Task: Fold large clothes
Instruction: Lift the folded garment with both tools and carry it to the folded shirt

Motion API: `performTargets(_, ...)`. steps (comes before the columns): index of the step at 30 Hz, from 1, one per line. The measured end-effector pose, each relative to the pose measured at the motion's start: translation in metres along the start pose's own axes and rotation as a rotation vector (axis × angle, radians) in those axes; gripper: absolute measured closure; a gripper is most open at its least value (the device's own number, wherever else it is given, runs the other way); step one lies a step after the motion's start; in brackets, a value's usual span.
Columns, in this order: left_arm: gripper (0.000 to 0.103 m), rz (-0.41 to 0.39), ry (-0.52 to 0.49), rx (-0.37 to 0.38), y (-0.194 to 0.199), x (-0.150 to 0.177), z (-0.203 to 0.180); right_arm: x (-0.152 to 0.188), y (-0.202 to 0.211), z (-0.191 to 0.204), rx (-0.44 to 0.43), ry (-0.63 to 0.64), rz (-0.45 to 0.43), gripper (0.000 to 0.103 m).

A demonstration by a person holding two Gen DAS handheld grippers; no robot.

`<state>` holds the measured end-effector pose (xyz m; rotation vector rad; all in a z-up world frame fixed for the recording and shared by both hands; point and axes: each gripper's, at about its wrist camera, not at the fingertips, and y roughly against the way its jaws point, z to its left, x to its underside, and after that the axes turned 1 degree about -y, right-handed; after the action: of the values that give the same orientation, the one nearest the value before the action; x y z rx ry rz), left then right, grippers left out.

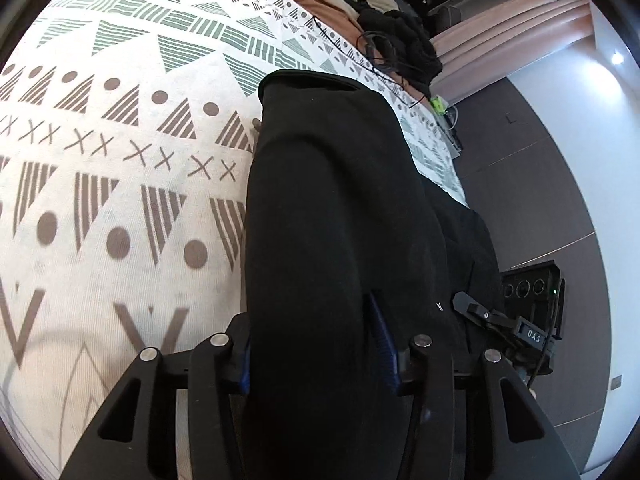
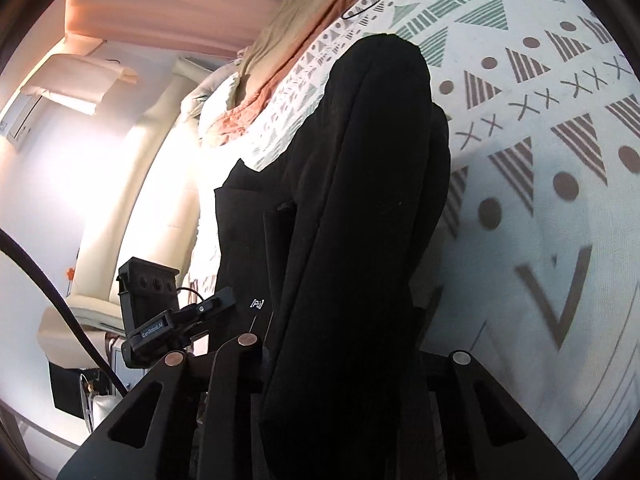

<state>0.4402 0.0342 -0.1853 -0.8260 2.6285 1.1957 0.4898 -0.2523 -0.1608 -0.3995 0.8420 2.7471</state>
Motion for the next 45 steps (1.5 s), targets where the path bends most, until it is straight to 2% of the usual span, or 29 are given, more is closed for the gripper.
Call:
performTargets(8,0.058,-0.066,-0.034,0.056,0.04,0.024,-0.023,0.031,0.032,0.027,-0.004,0.022,-0.04,0.081)
performTargets(13,0.058,-0.112,-0.054,0.095,0.072,0.037,-0.041,0.049,0.057,0.059,-0.011,0.065,-0.071,0.081)
performTargets(21,0.058,-0.179,-0.083,0.158,0.112,0.053,-0.073,0.078,0.11,0.093,-0.026,0.151,-0.123,0.082)
performTargets(25,0.058,-0.212,-0.106,0.191,0.127,0.058,-0.088,0.088,0.138,0.109,-0.033,0.192,-0.167,0.085)
performTargets(28,0.063,-0.23,-0.118,0.205,0.133,0.06,-0.099,0.096,0.159,0.119,-0.026,0.225,-0.193,0.088)
performTargets(32,0.063,-0.232,-0.135,0.223,0.136,0.06,-0.113,0.105,0.184,0.128,-0.016,0.251,-0.219,0.089)
performTargets(45,0.063,-0.185,-0.254,0.261,0.115,0.06,-0.198,0.112,0.284,0.114,0.02,0.272,-0.315,0.089)
